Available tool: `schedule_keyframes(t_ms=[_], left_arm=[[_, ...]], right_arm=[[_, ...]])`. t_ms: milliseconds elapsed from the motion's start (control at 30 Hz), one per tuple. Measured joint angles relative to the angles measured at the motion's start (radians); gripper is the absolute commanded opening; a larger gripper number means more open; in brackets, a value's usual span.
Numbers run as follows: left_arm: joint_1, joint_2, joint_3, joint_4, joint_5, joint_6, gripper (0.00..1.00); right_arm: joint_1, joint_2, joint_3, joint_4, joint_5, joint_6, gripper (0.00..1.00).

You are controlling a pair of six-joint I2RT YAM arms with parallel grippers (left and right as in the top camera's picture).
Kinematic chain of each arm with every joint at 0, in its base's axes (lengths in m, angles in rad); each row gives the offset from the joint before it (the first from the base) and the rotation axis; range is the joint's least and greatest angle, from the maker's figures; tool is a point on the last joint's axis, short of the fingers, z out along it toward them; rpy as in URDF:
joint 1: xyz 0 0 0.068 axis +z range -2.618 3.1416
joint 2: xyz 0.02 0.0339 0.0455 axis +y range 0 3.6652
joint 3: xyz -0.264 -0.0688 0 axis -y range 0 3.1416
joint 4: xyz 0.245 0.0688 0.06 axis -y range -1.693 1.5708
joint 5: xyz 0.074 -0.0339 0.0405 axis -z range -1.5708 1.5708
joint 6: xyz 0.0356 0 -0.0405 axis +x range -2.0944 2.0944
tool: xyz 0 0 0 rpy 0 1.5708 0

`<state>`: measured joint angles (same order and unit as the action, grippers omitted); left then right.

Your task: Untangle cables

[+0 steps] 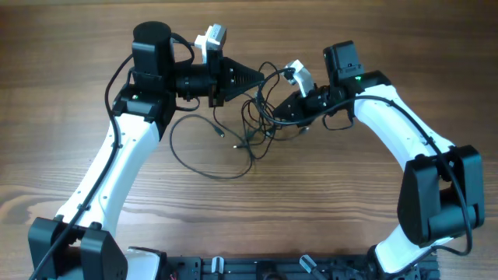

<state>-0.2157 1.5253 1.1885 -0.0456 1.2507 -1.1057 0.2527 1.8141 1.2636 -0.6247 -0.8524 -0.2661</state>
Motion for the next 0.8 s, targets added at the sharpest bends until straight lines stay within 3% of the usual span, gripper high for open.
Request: schedule_keyframes(t_ms=[133, 233, 433, 467, 567, 800], left_arm=[[0.0, 0.0, 0.0, -0.028, -0.014, 0.0, 0.04], [0.0, 0.0, 0.003, -0.142, -0.076, 0.012, 0.04], [-0.001, 0.0, 0.005, -0.486, -0.404, 0.051, 0.04], [0.0, 0.0, 0.006, -0.535, -0.533, 0.055, 0.04], [0.01, 0.0, 0.006, -0.654, -0.711, 0.059, 0.04], [0.092, 0.0, 0.006, -0.871, -1.044, 0.064, 0.04]], right_arm=[[-0.005, -0.002, 0.0, 0.006, -0.069, 0.081, 0.04], [-0.024, -0.032, 0.0, 0.005, -0.114, 0.137, 0.04], [-0.108, -0.301, 0.003, 0.006, -0.158, 0.224, 0.04], [-0.126, -0.406, 0.009, 0.006, -0.114, 0.267, 0.04], [-0.143, -0.555, 0.023, 0.0, 0.038, 0.353, 0.04], [-0.197, -0.751, 0.022, -0.041, 0.458, 0.562, 0.04]])
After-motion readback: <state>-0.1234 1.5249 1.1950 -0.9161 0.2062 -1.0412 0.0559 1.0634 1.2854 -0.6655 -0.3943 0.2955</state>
